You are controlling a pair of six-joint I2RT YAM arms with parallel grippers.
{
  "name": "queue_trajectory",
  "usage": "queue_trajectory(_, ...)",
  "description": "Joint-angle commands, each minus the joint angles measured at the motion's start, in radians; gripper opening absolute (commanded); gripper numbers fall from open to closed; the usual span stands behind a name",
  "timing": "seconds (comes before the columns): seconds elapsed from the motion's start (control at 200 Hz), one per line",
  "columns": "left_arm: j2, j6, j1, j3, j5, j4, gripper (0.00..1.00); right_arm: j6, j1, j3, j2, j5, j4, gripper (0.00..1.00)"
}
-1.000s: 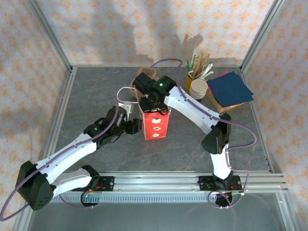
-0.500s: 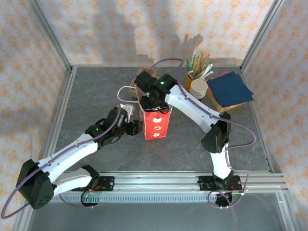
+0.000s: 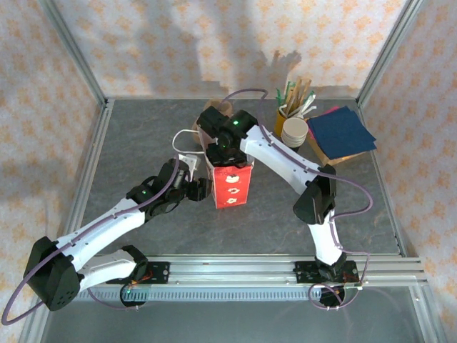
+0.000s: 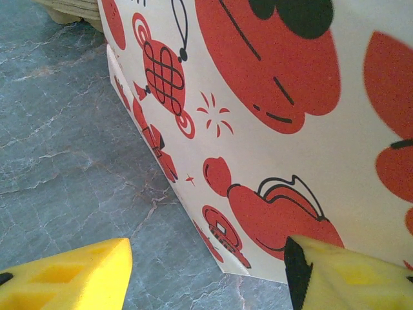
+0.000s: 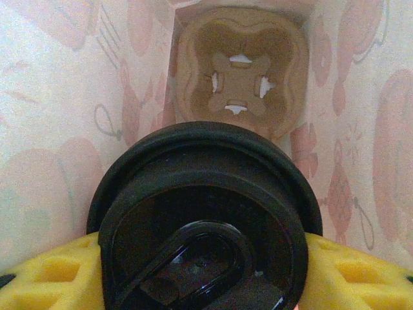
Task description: Pack the takeout coffee
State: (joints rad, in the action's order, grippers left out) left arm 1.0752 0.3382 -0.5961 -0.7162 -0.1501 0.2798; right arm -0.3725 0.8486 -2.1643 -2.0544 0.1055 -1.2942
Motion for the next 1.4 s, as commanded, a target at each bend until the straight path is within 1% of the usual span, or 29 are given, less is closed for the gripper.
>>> queue_trajectory(0.0, -0.003, -0.018, -0.011, -0.001, 0.005, -0.017, 0.66, 0.016, -0.007, 0.019, 0.005, 0.001, -0.013, 0.45)
queue_trajectory(0.38, 0.007, -0.011, -0.013, -0.003, 0.024, -0.02, 0.66, -0.001, -0.008, 0.058, 0.031, -0.003, -0.013, 0.43)
queue_trajectory(0.511, 0.01, -0.008, -0.022, 0.001, -0.004, -0.053, 0.66, -0.009, -0.003, 0.092, 0.055, -0.019, -0.013, 0.43)
queue_trajectory(0.581, 0.015, -0.003, -0.031, 0.004, -0.028, -0.075, 0.66, -0.011, -0.003, 0.098, 0.062, -0.019, -0.013, 0.43)
queue_trajectory(0.771, 0.035, -0.008, -0.082, 0.004, -0.029, -0.096, 0.66, -0.009, -0.003, 0.106, 0.074, -0.02, -0.013, 0.42)
queue_trajectory(0.941, 0.035, -0.018, -0.093, 0.001, -0.001, -0.078, 0.66, 0.027, 0.003, 0.143, 0.097, 0.0, -0.014, 0.42)
queue_trajectory(1.196, 0.018, -0.022, -0.093, 0.006, 0.048, -0.06, 0.66, 0.065, 0.004, 0.19, 0.116, -0.008, -0.015, 0.42)
queue_trajectory(1.396, 0.014, -0.029, -0.092, -0.004, 0.065, -0.044, 0.66, 0.077, 0.002, 0.215, 0.126, -0.016, -0.015, 0.41)
